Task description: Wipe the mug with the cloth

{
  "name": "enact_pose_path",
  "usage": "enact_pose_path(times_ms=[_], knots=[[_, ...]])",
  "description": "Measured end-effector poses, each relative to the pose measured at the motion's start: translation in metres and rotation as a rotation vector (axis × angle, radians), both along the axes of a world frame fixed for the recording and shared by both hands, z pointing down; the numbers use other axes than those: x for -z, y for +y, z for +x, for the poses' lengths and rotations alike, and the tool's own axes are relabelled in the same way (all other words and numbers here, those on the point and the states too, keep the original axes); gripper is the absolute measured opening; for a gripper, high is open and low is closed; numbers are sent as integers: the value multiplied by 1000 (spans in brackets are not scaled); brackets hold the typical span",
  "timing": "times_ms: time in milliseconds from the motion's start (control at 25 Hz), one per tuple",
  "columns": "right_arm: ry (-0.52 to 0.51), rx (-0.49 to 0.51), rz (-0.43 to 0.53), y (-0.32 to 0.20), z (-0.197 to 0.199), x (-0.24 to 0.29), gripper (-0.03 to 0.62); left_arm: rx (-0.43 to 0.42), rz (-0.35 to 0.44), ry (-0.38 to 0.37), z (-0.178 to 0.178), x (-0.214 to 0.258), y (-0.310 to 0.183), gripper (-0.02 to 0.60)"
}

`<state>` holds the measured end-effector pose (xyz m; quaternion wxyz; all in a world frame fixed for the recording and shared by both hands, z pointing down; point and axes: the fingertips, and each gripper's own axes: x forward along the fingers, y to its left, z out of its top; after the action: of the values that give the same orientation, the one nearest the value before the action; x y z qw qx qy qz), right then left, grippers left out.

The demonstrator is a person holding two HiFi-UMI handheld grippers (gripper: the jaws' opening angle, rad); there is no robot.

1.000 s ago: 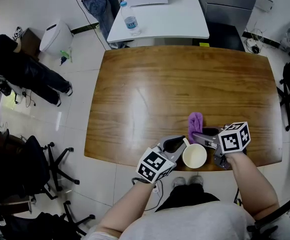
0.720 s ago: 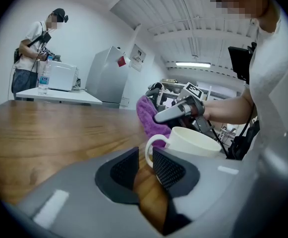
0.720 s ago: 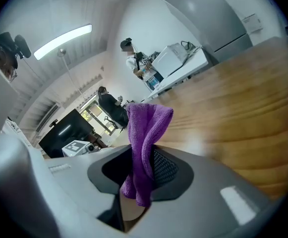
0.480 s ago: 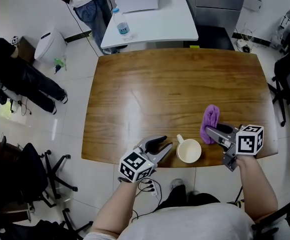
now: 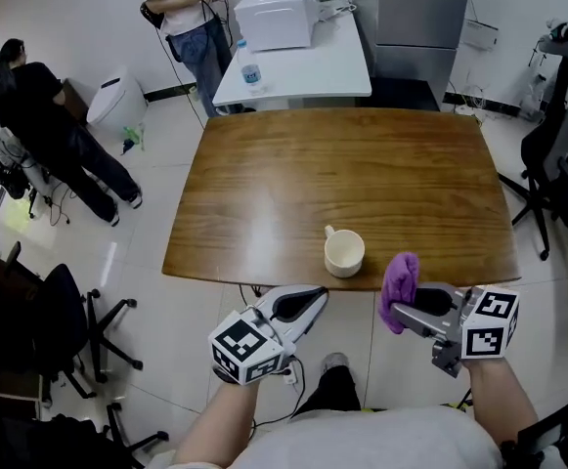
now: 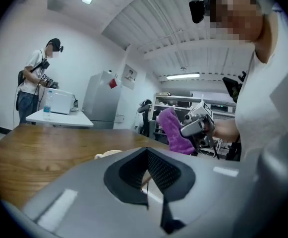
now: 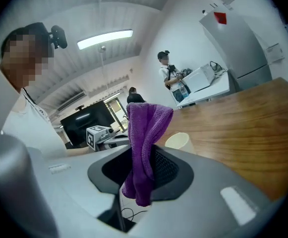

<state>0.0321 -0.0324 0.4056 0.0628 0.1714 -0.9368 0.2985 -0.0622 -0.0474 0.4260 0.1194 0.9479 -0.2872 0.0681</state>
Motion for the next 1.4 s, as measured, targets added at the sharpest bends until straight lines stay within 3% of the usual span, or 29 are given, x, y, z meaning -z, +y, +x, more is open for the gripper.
enact_pose_path(times_ms=[200, 400, 560, 840, 1400], knots=[[23, 39, 118, 153, 36, 11, 106, -48, 25, 38, 66, 30, 154, 0], [50, 33, 159, 288, 79, 40, 106, -86, 29, 105, 127, 82, 290, 0], [65, 29, 160, 354, 95, 61, 106, -149, 30, 30, 153, 103, 365, 0], [66, -3, 113, 409, 98, 56, 106, -117, -20, 56, 146, 101, 410, 0], [30, 1, 101, 437, 41, 48, 106, -114, 13, 58, 100, 99, 445, 0]])
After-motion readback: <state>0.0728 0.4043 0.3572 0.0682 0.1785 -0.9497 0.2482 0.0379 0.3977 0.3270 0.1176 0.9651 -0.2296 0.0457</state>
